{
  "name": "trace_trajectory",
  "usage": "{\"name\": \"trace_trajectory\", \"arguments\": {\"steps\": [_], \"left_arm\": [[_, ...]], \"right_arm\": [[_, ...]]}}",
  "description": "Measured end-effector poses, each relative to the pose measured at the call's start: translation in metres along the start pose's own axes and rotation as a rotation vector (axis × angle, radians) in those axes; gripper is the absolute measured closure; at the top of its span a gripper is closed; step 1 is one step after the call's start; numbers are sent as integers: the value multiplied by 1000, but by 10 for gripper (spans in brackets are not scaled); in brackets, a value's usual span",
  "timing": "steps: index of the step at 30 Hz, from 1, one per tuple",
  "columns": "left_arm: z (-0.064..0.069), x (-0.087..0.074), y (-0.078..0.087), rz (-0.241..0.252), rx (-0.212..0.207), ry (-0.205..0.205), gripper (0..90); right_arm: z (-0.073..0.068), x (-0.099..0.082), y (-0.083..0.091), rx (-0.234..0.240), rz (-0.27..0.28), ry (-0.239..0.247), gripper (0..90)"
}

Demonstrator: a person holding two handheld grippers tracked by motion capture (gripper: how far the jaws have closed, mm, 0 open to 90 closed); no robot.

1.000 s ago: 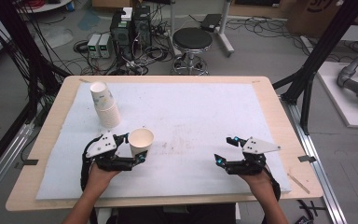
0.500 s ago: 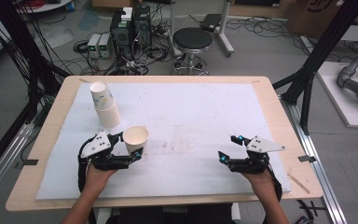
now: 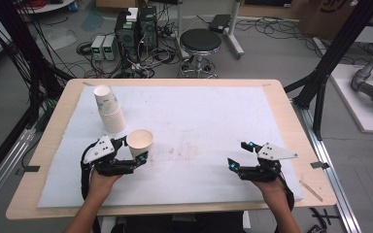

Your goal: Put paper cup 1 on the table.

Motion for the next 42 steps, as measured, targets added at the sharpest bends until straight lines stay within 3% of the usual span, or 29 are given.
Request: {"name": "trace_trajectory", "arguments": {"steps": [11, 22, 27, 35, 42], "left_arm": [[-1, -8, -8, -34, 5, 6, 283], [1, -1, -22, -21, 33, 29, 280], [1, 3, -42, -30, 37, 56, 279], [-7, 5, -82, -76, 57, 32, 279], [-24, 1, -103, -97, 98, 79, 282]], "right_arm": [[-4, -1, -1, 22, -2, 4, 222], [-10, -2, 0, 43, -2, 9, 221], [-10, -3, 0, 53, 0, 14, 221], [-12, -3, -2, 70, -9, 16, 222], [-11, -5, -1, 68, -12, 14, 222]]}}
Point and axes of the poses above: each handheld gripper's, and its own axes: y roughly backward along the jaws, x roughly out of its top, z roughly to its right, the point moved 8 cm from there along -y, roughly forward along the jaws, and after that the axes turned 6 degrees about y, right-handed, at the moved point
